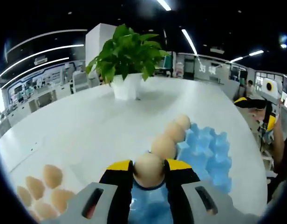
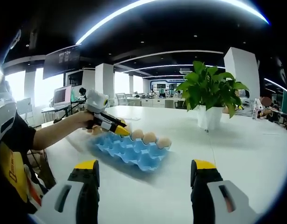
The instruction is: Pick up the eggs on the table and place them into the egg tray on the table
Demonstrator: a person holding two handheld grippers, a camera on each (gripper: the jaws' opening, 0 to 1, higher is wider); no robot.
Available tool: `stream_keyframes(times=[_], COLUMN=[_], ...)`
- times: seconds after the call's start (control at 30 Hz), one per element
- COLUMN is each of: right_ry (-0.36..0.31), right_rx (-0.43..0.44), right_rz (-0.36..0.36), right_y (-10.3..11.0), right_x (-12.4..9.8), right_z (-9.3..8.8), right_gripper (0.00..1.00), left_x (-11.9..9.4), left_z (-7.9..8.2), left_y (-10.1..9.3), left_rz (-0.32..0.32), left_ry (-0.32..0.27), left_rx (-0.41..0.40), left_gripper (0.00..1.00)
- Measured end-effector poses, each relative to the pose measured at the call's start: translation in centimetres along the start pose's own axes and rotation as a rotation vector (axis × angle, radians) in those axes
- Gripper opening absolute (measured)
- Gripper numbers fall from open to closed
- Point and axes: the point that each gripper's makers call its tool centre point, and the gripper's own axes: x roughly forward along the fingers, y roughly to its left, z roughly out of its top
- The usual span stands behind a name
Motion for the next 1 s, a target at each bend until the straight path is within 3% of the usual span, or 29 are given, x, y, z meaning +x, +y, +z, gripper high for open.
stream_keyframes(times=[1.0], right_ry=[0.008], right_rx=[0.004], right_rz=[-0.001], right_y=[-0.29], right_x=[0.37], right_z=[-0.27], right_gripper=[0.84], left_x=[0.37], left_z=[-0.16], left_y=[-0.01], left_rz=[-0.03], left_ry=[0.016], left_rx=[-0.023], left_gripper=[0.25])
